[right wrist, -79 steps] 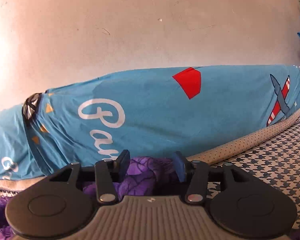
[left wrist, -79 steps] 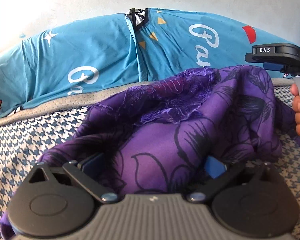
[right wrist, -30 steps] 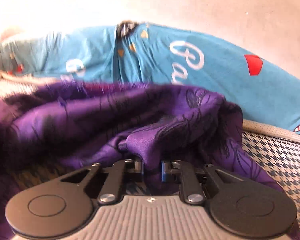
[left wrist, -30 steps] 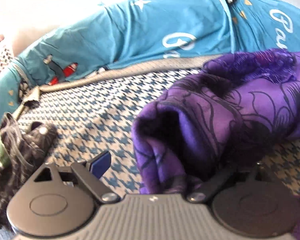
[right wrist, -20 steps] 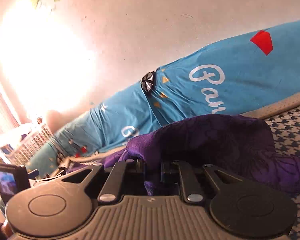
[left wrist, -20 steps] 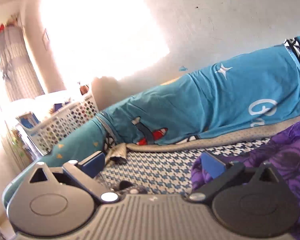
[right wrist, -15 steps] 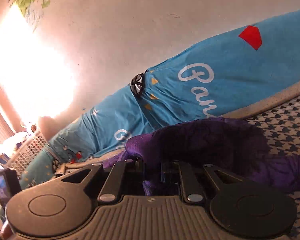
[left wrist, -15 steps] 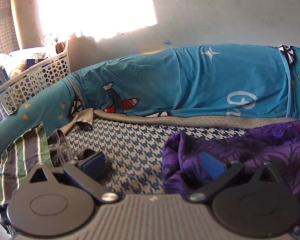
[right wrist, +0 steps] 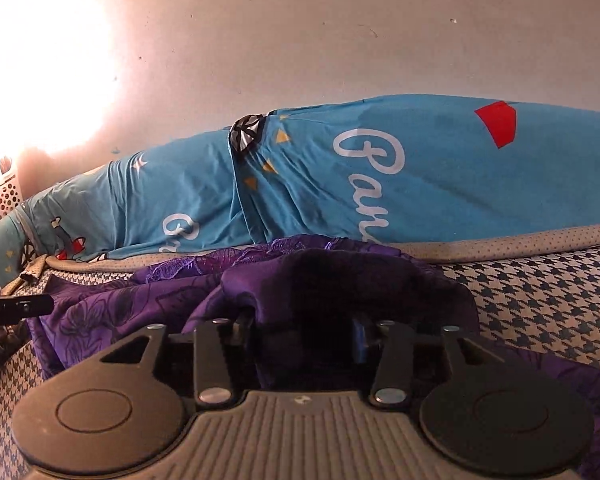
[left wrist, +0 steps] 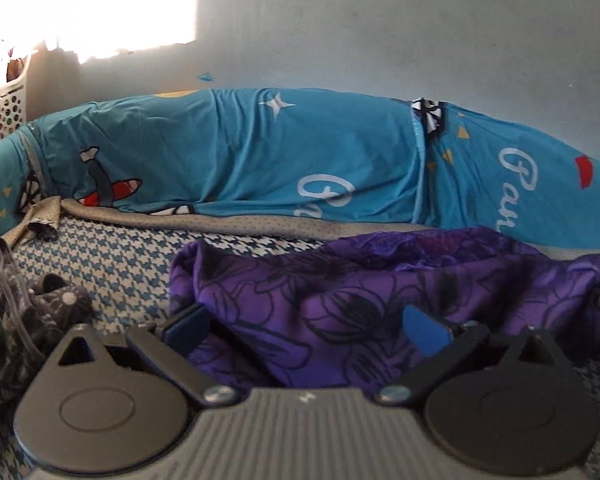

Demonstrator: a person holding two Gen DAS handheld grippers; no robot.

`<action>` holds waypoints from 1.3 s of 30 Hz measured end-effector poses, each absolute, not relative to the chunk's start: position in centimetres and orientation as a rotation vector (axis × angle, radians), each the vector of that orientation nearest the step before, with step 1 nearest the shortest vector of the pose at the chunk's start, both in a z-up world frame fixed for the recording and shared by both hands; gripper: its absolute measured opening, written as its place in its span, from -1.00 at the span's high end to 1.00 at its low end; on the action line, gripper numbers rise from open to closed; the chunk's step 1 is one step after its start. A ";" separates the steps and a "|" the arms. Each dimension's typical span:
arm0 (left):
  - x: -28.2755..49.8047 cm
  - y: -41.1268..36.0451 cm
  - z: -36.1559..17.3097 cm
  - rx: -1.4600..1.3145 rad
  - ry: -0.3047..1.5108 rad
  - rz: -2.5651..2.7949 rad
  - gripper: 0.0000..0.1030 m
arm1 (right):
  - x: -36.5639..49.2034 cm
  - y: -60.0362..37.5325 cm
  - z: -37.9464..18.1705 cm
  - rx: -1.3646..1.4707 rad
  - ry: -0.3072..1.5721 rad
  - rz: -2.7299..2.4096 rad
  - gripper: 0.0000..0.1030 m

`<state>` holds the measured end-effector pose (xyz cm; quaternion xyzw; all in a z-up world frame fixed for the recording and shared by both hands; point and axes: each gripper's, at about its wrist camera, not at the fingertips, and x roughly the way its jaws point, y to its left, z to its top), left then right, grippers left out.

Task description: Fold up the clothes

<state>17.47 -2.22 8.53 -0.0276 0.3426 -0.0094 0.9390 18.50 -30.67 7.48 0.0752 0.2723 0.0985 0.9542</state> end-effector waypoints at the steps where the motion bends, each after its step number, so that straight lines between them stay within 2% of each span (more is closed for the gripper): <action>1: 17.4 -2.5 8.1 -0.075 0.719 -0.061 -1.00 | 18.5 -30.7 7.5 0.158 0.553 0.205 0.67; 10: 17.6 -4.3 3.8 -0.277 0.866 -0.304 -1.00 | 18.4 -31.5 8.7 0.286 0.500 0.200 0.71; 18: 19.5 -3.1 2.6 -0.548 0.829 -0.298 -0.98 | 18.4 -31.9 9.2 0.305 0.479 0.192 0.71; 21: 20.0 -2.5 2.7 -0.629 0.810 -0.297 -0.92 | 18.4 -32.4 9.4 0.327 0.472 0.189 0.71; 26: 20.7 -2.5 3.0 -0.598 0.786 -0.256 -0.67 | 18.4 -32.4 9.5 0.327 0.471 0.191 0.71; 29: 21.1 -2.7 3.5 -0.555 0.752 -0.252 -0.59 | 18.5 -32.2 9.3 0.296 0.483 0.185 0.70; 32: 21.7 -2.8 3.8 -0.535 0.736 -0.246 -0.59 | 18.5 -31.9 8.9 0.243 0.503 0.168 0.61; 34: 21.9 -2.9 3.8 -0.526 0.733 -0.239 -0.59 | 18.4 -31.5 8.7 0.165 0.517 0.147 0.28; 36: 22.2 -3.0 3.8 -0.518 0.729 -0.232 -0.59 | 18.3 -31.3 8.4 0.113 0.544 0.175 0.17; 39: 22.5 -3.1 4.1 -0.504 0.716 -0.228 -0.59 | 18.0 -31.1 7.9 0.064 0.582 0.237 0.15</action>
